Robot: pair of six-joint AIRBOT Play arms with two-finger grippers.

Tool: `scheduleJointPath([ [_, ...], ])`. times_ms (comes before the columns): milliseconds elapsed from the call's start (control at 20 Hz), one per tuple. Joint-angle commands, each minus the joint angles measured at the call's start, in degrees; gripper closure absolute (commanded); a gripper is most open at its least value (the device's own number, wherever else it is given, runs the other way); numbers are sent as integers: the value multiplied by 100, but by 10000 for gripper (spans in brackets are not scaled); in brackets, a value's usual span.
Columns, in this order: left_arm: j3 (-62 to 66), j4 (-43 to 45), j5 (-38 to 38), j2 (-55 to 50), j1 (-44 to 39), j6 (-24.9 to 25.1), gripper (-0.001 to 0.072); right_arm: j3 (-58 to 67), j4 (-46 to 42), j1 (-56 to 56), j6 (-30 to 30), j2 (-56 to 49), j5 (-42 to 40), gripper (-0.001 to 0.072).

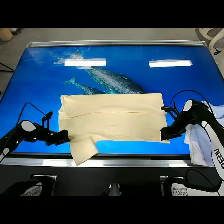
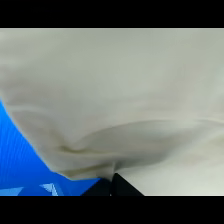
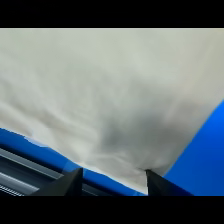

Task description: Fold the shirts.

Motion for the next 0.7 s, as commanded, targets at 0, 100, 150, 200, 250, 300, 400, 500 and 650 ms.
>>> scheduleJointPath([
  [0,7,0,4,2,0,22,672,42,46,2,-221,120,-4,324],
  [100,7,0,13,2,0,68,672,205,-13,0,-326,326,-39,277],
  [150,7,0,15,2,0,70,672,243,-127,-4,-319,382,-52,277],
  [200,7,0,9,4,0,70,672,240,-282,-2,-293,382,24,277],
  [250,7,0,2,4,0,70,672,208,-348,-4,-275,358,92,277],
  [300,7,0,2,4,0,70,673,166,-350,-2,-269,334,129,273],
  [400,7,0,7,2,0,111,673,72,-348,-2,-42,289,28,254],
  [500,7,0,4,4,0,111,673,20,-330,2,120,168,-15,207],
  [650,7,0,9,4,0,111,673,9,-22,2,164,4,15,216],
])
